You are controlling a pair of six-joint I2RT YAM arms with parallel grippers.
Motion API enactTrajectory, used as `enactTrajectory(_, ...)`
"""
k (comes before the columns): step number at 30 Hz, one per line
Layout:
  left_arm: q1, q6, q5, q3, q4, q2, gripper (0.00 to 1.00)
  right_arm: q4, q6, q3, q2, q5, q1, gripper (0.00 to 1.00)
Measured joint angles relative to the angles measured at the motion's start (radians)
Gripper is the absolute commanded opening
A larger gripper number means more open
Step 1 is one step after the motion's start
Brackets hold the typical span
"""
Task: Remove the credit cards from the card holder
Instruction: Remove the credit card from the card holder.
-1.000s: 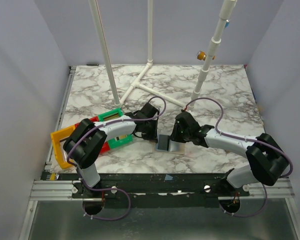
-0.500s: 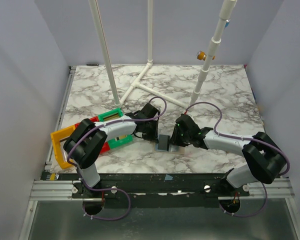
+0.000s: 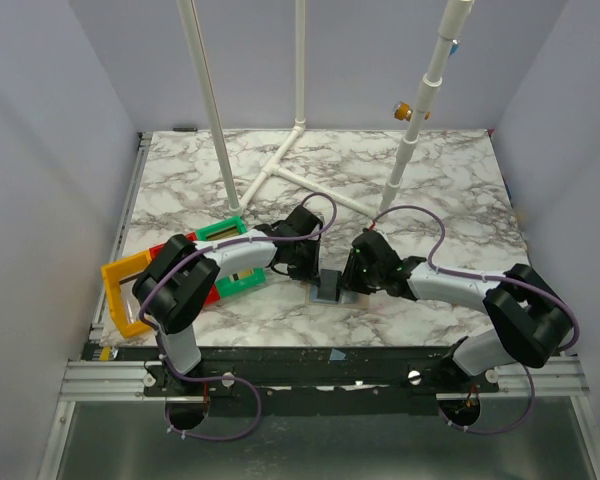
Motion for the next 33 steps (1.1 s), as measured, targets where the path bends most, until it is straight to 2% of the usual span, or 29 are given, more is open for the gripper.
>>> enactTrajectory(9, 0.0, -0.011, 0.0, 0.005, 0.007, 0.01, 0.02, 0.073, 0.027, -0.04, -0.002, -0.034, -0.023, 0.3)
enactTrajectory(17, -0.004, -0.023, 0.0, 0.005, 0.013, 0.013, 0.0, 0.232, 0.077, -0.136, -0.013, -0.149, -0.09, 0.24)
enactTrajectory(33, -0.005, -0.051, 0.0, 0.005, 0.022, 0.019, 0.0, 0.488, 0.191, -0.3, -0.031, -0.297, -0.158, 0.21)
